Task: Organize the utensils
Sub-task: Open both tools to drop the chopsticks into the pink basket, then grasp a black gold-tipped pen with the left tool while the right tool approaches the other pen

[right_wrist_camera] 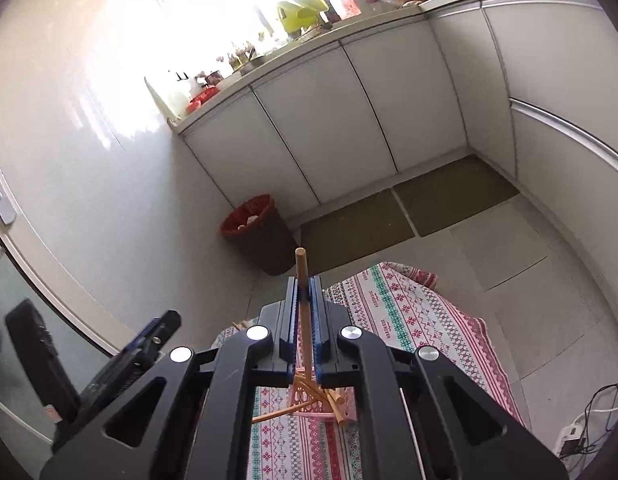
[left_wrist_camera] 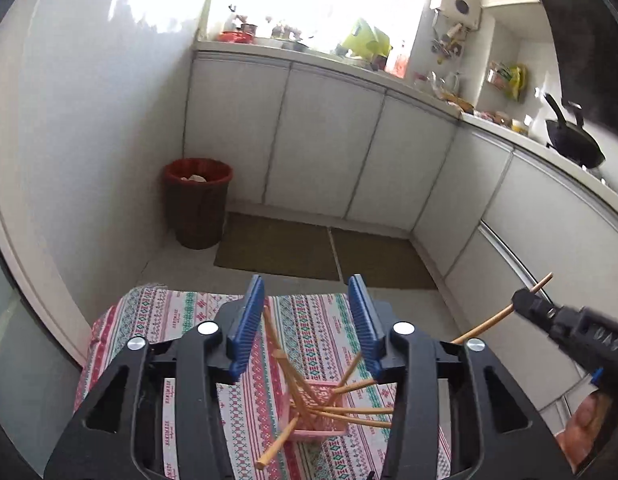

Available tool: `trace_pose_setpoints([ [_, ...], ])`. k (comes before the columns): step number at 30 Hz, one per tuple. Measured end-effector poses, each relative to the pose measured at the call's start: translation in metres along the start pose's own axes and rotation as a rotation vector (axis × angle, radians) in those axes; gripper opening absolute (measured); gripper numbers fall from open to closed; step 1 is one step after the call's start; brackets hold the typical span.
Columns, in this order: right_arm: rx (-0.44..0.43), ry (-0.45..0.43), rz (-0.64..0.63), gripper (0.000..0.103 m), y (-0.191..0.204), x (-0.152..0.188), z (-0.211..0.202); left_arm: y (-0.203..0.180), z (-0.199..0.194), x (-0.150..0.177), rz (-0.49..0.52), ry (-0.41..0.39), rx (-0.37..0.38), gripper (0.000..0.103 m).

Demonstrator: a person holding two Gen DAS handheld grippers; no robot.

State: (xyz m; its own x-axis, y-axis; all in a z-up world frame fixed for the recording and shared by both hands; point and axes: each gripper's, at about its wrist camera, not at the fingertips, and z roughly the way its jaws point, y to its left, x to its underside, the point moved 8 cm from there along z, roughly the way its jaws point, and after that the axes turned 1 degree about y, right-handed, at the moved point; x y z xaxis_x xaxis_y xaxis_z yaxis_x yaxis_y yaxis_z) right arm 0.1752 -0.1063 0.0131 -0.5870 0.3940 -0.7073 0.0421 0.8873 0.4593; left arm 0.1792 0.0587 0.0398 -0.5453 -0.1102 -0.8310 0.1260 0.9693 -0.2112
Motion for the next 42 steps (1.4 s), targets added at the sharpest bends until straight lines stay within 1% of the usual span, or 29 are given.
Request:
trace_pose_setpoints([
  [2,0.006,0.018,-0.007,0.006,0.001,0.004,0.009,0.008,-0.008,-0.004,-0.020,-0.016,-0.012,0.044],
  [6,0.021,0.039,-0.026,0.006,0.007,0.009,0.027,0.020,-0.013,-0.008,-0.043,-0.026,-0.030,0.051],
  [9,0.028,0.052,-0.043,0.006,0.013,0.015,0.038,0.025,-0.013,-0.007,-0.044,-0.016,-0.041,0.053],
  [11,0.036,0.057,-0.070,0.010,0.018,0.018,0.043,0.026,-0.013,-0.007,-0.038,-0.011,-0.047,0.054],
  [12,0.051,0.060,-0.087,0.016,0.020,0.020,0.045,0.026,-0.014,-0.007,-0.032,-0.010,-0.051,0.055],
  [13,0.061,0.052,-0.090,0.043,0.020,0.021,0.046,0.026,-0.014,-0.007,-0.024,-0.010,-0.057,0.056],
  [14,0.062,0.032,-0.082,0.056,0.020,0.021,0.044,0.026,-0.016,-0.006,-0.015,-0.012,-0.065,0.059],
  [15,0.071,0.019,-0.080,0.063,0.019,0.021,0.042,0.025,-0.016,-0.006,-0.010,-0.013,-0.071,0.061],
  [23,0.181,-0.030,-0.163,0.064,0.018,0.022,0.021,0.016,-0.026,-0.005,0.029,-0.017,-0.091,0.068],
  [25,0.196,-0.037,-0.167,0.068,0.015,0.023,0.015,0.013,-0.030,-0.004,0.043,-0.025,-0.102,0.073],
  [27,0.208,-0.039,-0.165,0.073,0.010,0.026,0.009,0.011,-0.035,-0.002,0.052,-0.035,-0.113,0.083],
  [30,0.238,-0.046,-0.168,0.082,0.002,0.031,0.001,0.010,-0.038,0.005,0.069,-0.027,-0.132,0.090],
  [37,0.293,-0.050,-0.162,0.095,-0.019,0.042,-0.015,0.003,-0.039,0.029,0.136,0.010,-0.161,0.094],
  [42,0.331,-0.035,-0.140,0.096,-0.042,0.050,-0.027,-0.001,-0.042,0.045,0.170,0.033,-0.169,0.096],
])
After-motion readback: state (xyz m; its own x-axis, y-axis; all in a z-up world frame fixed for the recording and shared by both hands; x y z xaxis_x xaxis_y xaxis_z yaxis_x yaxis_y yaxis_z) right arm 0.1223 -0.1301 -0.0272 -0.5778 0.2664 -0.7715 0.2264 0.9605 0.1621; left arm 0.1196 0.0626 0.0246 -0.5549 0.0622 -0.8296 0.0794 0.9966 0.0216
